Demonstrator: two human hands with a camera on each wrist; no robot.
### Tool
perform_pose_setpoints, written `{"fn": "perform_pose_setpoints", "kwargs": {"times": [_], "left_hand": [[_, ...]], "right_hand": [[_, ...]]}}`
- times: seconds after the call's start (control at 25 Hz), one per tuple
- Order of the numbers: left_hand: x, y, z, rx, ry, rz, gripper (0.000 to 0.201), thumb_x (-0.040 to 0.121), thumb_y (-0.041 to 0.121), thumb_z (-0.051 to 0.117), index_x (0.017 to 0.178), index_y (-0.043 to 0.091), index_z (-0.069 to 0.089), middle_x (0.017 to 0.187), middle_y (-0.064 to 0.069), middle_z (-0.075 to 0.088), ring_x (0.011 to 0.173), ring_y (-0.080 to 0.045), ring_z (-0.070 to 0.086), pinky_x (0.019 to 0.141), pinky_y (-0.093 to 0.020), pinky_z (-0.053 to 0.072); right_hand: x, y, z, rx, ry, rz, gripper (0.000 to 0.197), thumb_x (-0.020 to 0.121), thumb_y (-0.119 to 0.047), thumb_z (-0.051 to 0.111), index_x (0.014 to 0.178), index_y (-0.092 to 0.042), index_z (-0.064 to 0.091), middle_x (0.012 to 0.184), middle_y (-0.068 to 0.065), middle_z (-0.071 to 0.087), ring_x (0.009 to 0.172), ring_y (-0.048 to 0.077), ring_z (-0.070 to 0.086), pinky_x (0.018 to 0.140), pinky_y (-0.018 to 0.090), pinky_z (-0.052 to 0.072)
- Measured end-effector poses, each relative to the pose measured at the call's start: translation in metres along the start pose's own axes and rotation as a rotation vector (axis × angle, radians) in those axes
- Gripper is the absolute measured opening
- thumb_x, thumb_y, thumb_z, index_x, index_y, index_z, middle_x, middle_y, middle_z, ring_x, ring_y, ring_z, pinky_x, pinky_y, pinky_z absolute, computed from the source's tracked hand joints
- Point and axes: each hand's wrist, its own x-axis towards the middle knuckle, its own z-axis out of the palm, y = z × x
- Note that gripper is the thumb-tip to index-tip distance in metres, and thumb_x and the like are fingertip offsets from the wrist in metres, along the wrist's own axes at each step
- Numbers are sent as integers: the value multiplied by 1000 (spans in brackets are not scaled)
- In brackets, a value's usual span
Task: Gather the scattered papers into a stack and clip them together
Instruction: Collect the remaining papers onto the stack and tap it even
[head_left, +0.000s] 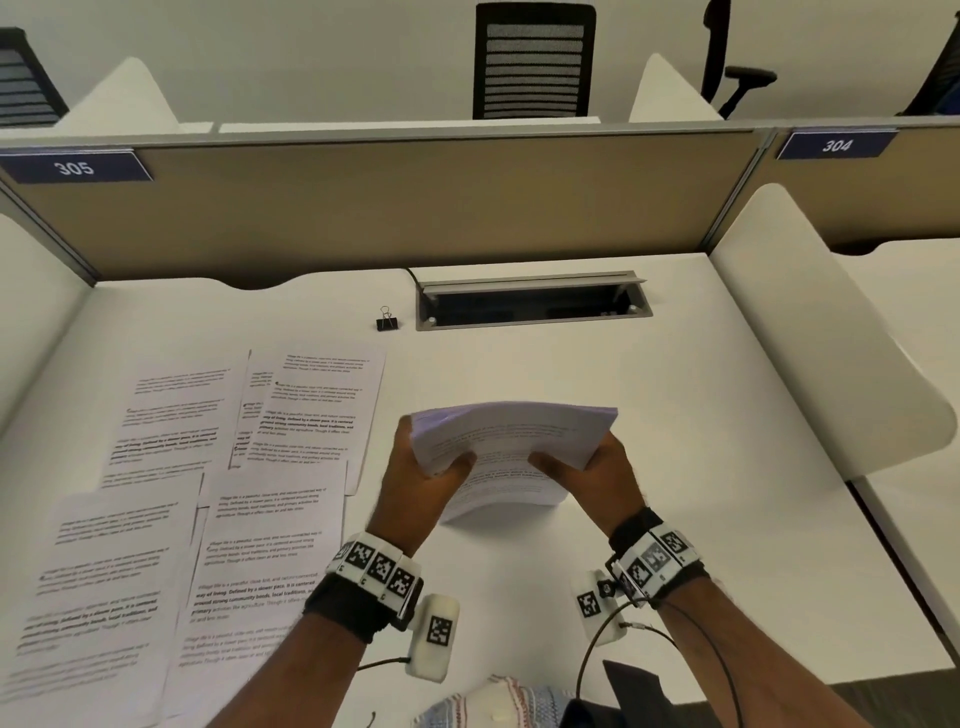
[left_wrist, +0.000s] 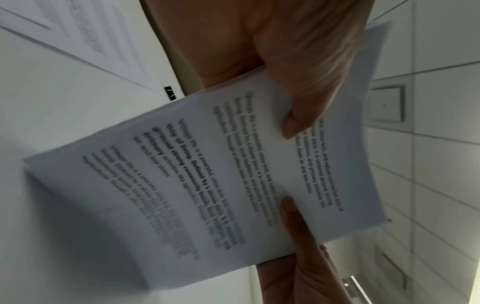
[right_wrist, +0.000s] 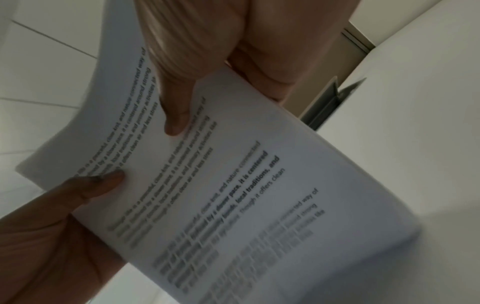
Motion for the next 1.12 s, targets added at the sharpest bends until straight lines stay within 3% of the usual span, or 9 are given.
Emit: {"fn": "perform_pose_setpoints", "kwargs": {"times": [0.08, 0.16, 0.28, 0.48, 0.64, 0.8, 0.96, 1.12], "left_hand": [[-2, -10, 1, -19, -97, -109, 46, 85, 10, 75, 122, 35, 62, 116, -1, 67, 110, -16, 66, 84, -33, 62], [-3, -18, 0, 22, -110, -171, 39, 87, 13, 74, 119, 34, 66, 110, 2, 73, 106, -17, 69, 87, -37, 62], [-3, -11, -4, 71, -52, -187, 27, 86, 12, 75, 107, 27, 69, 99, 5, 75, 96, -15, 72, 80, -30, 62], [-4, -1, -31, -111, 78, -209, 22, 83, 6, 78, 99, 21, 72, 96, 0, 79, 87, -15, 77, 73, -30, 63], [-11, -4, -70, -172, 136, -230, 28, 85, 9, 79, 105, 21, 64, 100, -1, 78, 87, -16, 78, 71, -32, 64], [-18, -41, -116, -87, 145, -290, 42, 87, 16, 77, 120, 25, 54, 116, 1, 72, 99, -17, 74, 83, -36, 63], [-42, -87, -182, 78, 324, -323, 41, 88, 12, 76, 123, 20, 57, 117, 2, 68, 98, -16, 69, 79, -21, 55], [-71, -123, -258, 292, 470, -419, 37, 86, 16, 77, 117, 19, 59, 121, -1, 63, 108, -20, 63, 91, -33, 52]], "right_hand": [[-4, 10, 4, 3, -35, 31, 38, 78, -10, 85, 111, -18, 67, 101, -3, 74, 87, 3, 71, 69, 15, 56], [-6, 14, 8, -3, -51, 47, 35, 80, -10, 83, 109, -23, 67, 103, -4, 74, 88, 0, 70, 69, 13, 56], [-6, 11, 14, -4, -37, 52, 31, 80, -9, 83, 101, -24, 67, 98, -7, 73, 82, -3, 70, 65, 12, 55], [-7, 10, 34, -70, -125, 39, 30, 80, -17, 84, 105, -18, 67, 97, -10, 74, 79, -4, 71, 63, 12, 55], [-12, 14, 65, -153, -248, 34, 25, 85, -24, 80, 107, -24, 68, 102, -10, 75, 83, -3, 72, 65, 14, 56], [-18, 20, 92, -133, -258, 73, 24, 85, -21, 80, 107, -21, 70, 101, -10, 75, 82, 0, 73, 64, 14, 57], [-27, 37, 108, -119, -229, 173, 23, 83, -23, 81, 103, -24, 69, 98, -9, 75, 76, 0, 73, 58, 14, 56], [-37, 51, 118, -120, -183, 252, 28, 82, -26, 82, 106, -24, 67, 100, -6, 75, 77, 7, 74, 59, 16, 57]]}}
